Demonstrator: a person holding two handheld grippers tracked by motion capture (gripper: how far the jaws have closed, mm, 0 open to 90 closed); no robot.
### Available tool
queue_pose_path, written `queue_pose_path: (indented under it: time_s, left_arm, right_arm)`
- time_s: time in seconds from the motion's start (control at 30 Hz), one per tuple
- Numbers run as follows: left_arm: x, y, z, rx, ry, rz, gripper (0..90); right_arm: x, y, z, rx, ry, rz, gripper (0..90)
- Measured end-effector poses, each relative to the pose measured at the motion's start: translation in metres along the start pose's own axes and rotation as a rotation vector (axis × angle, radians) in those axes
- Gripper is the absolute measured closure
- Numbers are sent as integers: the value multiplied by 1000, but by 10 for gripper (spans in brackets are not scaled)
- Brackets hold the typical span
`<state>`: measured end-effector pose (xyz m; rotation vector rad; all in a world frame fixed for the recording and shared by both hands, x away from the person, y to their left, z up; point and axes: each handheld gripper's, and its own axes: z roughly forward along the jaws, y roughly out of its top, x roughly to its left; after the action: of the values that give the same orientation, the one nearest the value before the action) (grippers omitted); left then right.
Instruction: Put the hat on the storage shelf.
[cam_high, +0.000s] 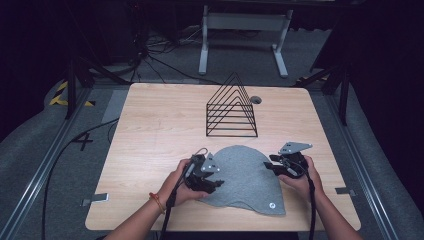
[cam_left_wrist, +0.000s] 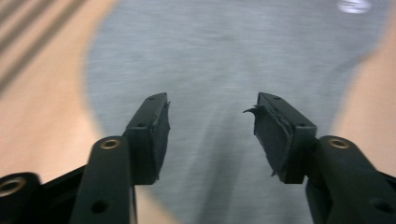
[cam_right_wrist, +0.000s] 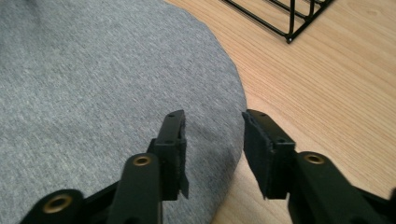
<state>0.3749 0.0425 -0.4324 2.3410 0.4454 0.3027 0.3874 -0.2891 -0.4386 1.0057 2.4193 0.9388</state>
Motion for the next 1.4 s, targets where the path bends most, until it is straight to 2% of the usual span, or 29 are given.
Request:
queue_pose_path:
  time_s: [0.07, 0.1, 0.13, 0.2, 0.23, 0.27, 0.33, 0.37, 0.43, 0.53, 0.6, 0.73, 0.77, 0.8, 0.83, 0.93, 0.97, 1.03, 1.17, 1.33, 1.4]
  left_arm:
    - [21, -2, 4, -13, -4, -68, 427]
    - [21, -2, 4, -13, -4, -68, 419]
    - [33, -3, 10, -9, 11, -104, 419]
    - [43, -5, 19, 3, 25, -119, 403]
    - [46, -7, 24, 10, 20, -135, 400]
    - [48, -8, 29, 20, 4, -146, 390]
    - [48, -11, 39, 50, -9, -138, 367]
    - [48, -11, 39, 50, -9, -138, 358]
    - [48, -11, 41, 36, -28, -157, 352]
    - [46, -10, 42, 42, -16, -164, 345]
    - [42, -8, 41, 63, -17, -153, 356]
    - [36, -6, 38, 74, -46, -137, 486]
    - [36, -6, 38, 74, -46, -137, 513]
    - [36, -6, 38, 72, -50, -143, 513]
    - [35, -6, 38, 62, -69, -153, 629]
    - [35, -8, 38, 47, -107, -150, 770]
    - [35, -8, 38, 47, -107, -150, 802]
    - [33, -7, 38, 41, -106, -155, 821]
    - [30, -5, 36, 64, -75, -126, 841]
    - [31, -2, 25, -7, -70, -139, 849]
    - [30, -1, 22, -15, -63, -140, 849]
  right_arm:
    - [0, 0, 0, 7, -1, 10, 530]
    - [0, 0, 0, 7, -1, 10, 530]
    - [2, -1, 3, 32, 2, 32, 483]
    - [4, -2, 6, 55, -2, 35, 450]
    - [5, -3, 8, 68, -12, 30, 438]
    - [5, -4, 9, 76, -10, 35, 418]
    - [5, -5, 11, 93, -14, 50, 375]
    - [5, -5, 11, 93, -14, 50, 375]
    - [2, -7, 12, 92, -8, 82, 335]
    - [0, -8, 12, 94, 2, 87, 328]
    - [2, -7, 11, 101, 10, 76, 425]
    - [9, -4, 10, 108, 46, 56, 663]
    - [9, -4, 10, 108, 46, 56, 663]
    - [10, -4, 10, 107, 56, 54, 716]
    - [11, -4, 10, 99, 85, 59, 799]
    - [8, -6, 10, 82, 109, 84, 832]
    - [7, -7, 10, 79, 116, 90, 838]
    - [7, -7, 10, 77, 118, 87, 840]
    - [9, -6, 9, 73, 105, 56, 847]
    - [10, -3, -1, 11, 96, 42, 847]
    - [11, -2, -4, -1, 94, 42, 847]
